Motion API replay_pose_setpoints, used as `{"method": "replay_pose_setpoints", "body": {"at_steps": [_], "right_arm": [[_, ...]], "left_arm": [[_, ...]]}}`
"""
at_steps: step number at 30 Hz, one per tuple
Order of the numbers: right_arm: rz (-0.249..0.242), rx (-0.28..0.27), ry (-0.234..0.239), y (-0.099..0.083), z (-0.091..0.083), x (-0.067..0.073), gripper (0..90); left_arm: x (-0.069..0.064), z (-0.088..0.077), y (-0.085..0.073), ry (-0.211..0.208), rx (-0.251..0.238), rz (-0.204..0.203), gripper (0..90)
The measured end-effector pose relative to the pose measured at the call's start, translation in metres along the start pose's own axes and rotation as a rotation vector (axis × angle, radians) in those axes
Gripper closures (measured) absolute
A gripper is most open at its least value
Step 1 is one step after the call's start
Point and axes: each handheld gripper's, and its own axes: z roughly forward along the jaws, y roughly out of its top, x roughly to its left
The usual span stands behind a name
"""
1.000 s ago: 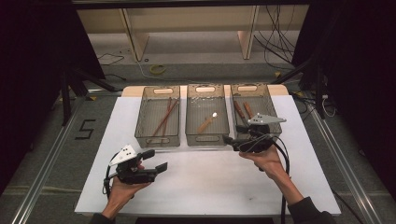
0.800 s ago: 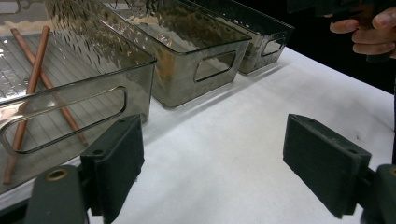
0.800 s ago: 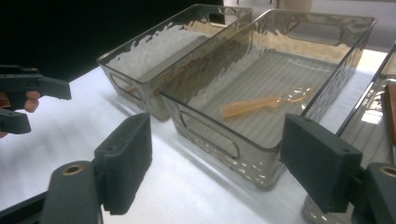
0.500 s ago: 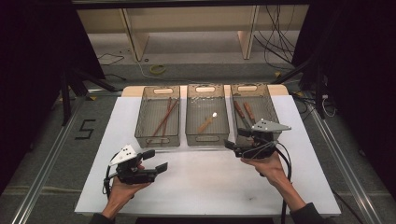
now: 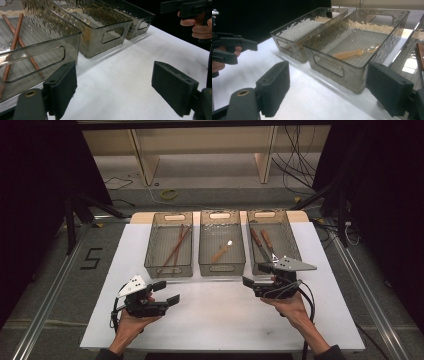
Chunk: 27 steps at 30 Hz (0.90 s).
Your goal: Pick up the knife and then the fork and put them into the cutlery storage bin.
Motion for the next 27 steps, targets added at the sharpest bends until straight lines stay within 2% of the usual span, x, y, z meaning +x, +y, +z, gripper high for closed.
{"method": "replay_pose_setpoints", "body": {"at_steps": [9, 19, 27], "right_arm": [[-0.023, -0.008, -0.008, -0.014, -0.009, 0.008, 19.6], [-0.012, -0.025, -0.020, -0.030, -0.024, 0.009, 19.3], [-0.010, -0.019, -0.017, -0.038, -0.028, 0.011, 19.0]], "left_arm": [[0.000, 0.000, 0.000, -0.008, 0.002, -0.002, 19.3], [-0.001, 0.001, -0.001, -0.020, 0.012, 0.005, 19.2], [-0.002, 0.003, -0.001, -0.029, 0.017, 0.012, 19.1]]}}
